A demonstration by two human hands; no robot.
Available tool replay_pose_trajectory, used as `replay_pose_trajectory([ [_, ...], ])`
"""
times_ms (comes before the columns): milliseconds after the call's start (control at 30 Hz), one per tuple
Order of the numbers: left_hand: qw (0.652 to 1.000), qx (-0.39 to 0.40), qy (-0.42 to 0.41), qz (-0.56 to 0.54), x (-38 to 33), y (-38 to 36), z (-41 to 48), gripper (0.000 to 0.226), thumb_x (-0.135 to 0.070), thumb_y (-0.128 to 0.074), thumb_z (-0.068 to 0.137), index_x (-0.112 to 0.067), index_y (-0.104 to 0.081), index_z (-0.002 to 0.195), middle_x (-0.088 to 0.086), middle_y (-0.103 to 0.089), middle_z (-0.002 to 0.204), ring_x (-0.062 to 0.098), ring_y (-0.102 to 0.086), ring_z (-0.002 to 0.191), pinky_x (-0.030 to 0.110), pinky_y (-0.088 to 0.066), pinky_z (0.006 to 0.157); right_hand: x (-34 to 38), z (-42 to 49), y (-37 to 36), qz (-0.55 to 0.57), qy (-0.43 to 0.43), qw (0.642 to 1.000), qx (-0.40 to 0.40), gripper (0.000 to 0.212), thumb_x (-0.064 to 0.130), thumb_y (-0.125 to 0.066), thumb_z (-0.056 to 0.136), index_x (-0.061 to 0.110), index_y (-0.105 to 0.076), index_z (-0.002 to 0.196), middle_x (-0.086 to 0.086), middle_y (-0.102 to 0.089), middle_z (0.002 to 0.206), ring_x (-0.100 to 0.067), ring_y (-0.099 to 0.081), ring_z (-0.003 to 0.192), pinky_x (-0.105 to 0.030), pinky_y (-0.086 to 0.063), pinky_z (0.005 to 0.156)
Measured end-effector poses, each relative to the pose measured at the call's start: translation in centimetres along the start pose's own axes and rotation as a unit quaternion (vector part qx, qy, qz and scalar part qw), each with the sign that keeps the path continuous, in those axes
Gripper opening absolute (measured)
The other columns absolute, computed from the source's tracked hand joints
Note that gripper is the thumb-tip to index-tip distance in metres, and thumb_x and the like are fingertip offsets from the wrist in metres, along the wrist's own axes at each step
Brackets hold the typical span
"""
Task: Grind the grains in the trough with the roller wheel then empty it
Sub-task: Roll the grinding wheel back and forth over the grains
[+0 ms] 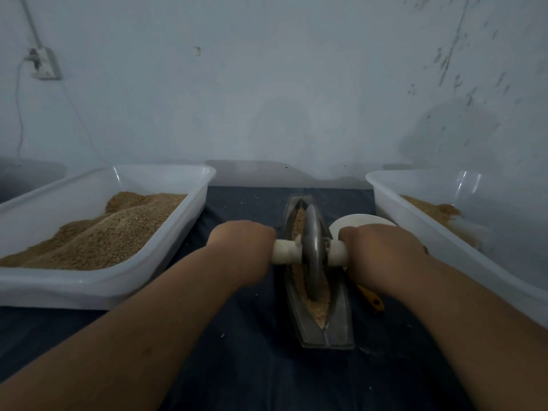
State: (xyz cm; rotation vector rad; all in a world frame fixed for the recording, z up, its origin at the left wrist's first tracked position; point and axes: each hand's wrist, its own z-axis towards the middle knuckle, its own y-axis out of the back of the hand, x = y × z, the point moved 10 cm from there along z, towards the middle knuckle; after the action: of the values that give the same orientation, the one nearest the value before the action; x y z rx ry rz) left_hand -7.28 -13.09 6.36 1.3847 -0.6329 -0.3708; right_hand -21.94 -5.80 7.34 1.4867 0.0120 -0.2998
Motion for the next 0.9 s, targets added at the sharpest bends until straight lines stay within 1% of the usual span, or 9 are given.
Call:
replay_pose_trajectory([
  [67,1.0,0.001,-0.002,0.007,-0.2,0.0,-0.8,0.026,-0.027,-0.064,0.083,-0.027,-0.053,0.106,-0.009,-0.039,0.073,0.016,-0.047,0.073,0.033,-0.041,0.063,0.1,-0.7,0.2,-0.014,0.003,1.0,0.004,0.012,0.029,-0.067,0.08,0.028,-0.063,0.091,0.006,-0.06,0.083,-0.014,-0.059,0.076,-0.029,-0.048,0.063],
  [200,1.0,-0.003,0.003,0.017,-0.3,0.2,-0.2,0.026,-0.026,-0.062,0.084,-0.026,-0.054,0.109,-0.007,-0.043,0.078,0.017,-0.049,0.076,0.034,-0.042,0.064,-0.3,0.1,-0.6,0.003,-0.008,0.999,0.036,0.013,0.027,-0.068,0.077,0.032,-0.062,0.087,0.007,-0.062,0.082,-0.015,-0.061,0.077,-0.035,-0.055,0.075],
  [300,1.0,0.014,0.009,0.001,0.2,-0.3,2.1,0.027,-0.027,-0.062,0.084,-0.024,-0.058,0.11,-0.005,-0.049,0.085,0.018,-0.051,0.079,0.034,-0.042,0.064,-0.9,2.2,-1.5,0.024,-0.019,0.999,0.029,0.014,0.027,-0.066,0.075,0.034,-0.059,0.084,0.007,-0.059,0.08,-0.015,-0.058,0.073,-0.037,-0.054,0.073],
  [400,0.999,0.025,0.025,-0.029,1.1,-0.9,4.6,0.027,-0.03,-0.064,0.082,-0.024,-0.059,0.108,-0.004,-0.052,0.088,0.02,-0.054,0.081,0.036,-0.043,0.065,-1.4,4.5,-1.4,0.031,-0.019,0.999,-0.011,0.017,0.026,-0.066,0.077,0.033,-0.053,0.087,0.008,-0.05,0.076,-0.009,-0.047,0.065,-0.032,-0.045,0.065],
  [467,0.998,0.018,0.04,-0.035,1.6,-1.0,6.0,0.028,-0.031,-0.065,0.081,-0.024,-0.058,0.108,-0.004,-0.053,0.089,0.02,-0.055,0.083,0.037,-0.044,0.066,-1.4,5.9,-0.9,0.025,-0.013,0.998,-0.05,0.022,0.025,-0.066,0.078,0.031,-0.046,0.078,0.007,-0.049,0.076,-0.01,-0.042,0.062,-0.03,-0.04,0.062],
  [567,0.997,-0.016,0.067,-0.04,2.2,-0.5,7.3,0.026,-0.028,-0.063,0.083,-0.024,-0.058,0.108,-0.002,-0.057,0.096,0.021,-0.055,0.084,0.036,-0.042,0.065,-1.4,7.2,-0.4,0.014,-0.017,0.995,-0.093,0.023,0.023,-0.067,0.081,0.026,-0.044,0.084,0.004,-0.052,0.082,-0.017,-0.045,0.07,-0.031,-0.041,0.065],
  [667,0.995,-0.031,0.076,-0.049,2.5,-0.8,7.4,0.024,-0.026,-0.062,0.083,-0.024,-0.058,0.107,-0.002,-0.059,0.097,0.022,-0.057,0.087,0.036,-0.043,0.066,-1.0,7.3,0.2,0.001,-0.015,0.993,-0.12,0.023,0.021,-0.067,0.08,0.027,-0.046,0.088,0.005,-0.045,0.077,-0.019,-0.049,0.073,-0.033,-0.042,0.064],
  [800,0.996,-0.031,0.065,-0.049,2.3,-1.2,6.1,0.021,-0.026,-0.061,0.083,-0.024,-0.056,0.103,-0.005,-0.051,0.087,0.019,-0.051,0.08,0.035,-0.043,0.065,-0.6,6.4,0.0,-0.006,0.0,0.995,-0.097,0.027,0.022,-0.066,0.081,0.027,-0.041,0.085,0.005,-0.043,0.073,-0.018,-0.048,0.072,-0.034,-0.043,0.064],
  [900,0.997,-0.041,0.053,-0.031,1.6,-0.5,4.5,0.02,-0.024,-0.06,0.084,-0.025,-0.055,0.103,-0.004,-0.051,0.087,0.019,-0.049,0.078,0.035,-0.041,0.064,-0.6,4.8,-0.2,0.018,-0.001,0.998,-0.063,0.021,0.026,-0.066,0.082,0.027,-0.046,0.089,0.006,-0.045,0.074,-0.017,-0.05,0.074,-0.033,-0.045,0.066],
])
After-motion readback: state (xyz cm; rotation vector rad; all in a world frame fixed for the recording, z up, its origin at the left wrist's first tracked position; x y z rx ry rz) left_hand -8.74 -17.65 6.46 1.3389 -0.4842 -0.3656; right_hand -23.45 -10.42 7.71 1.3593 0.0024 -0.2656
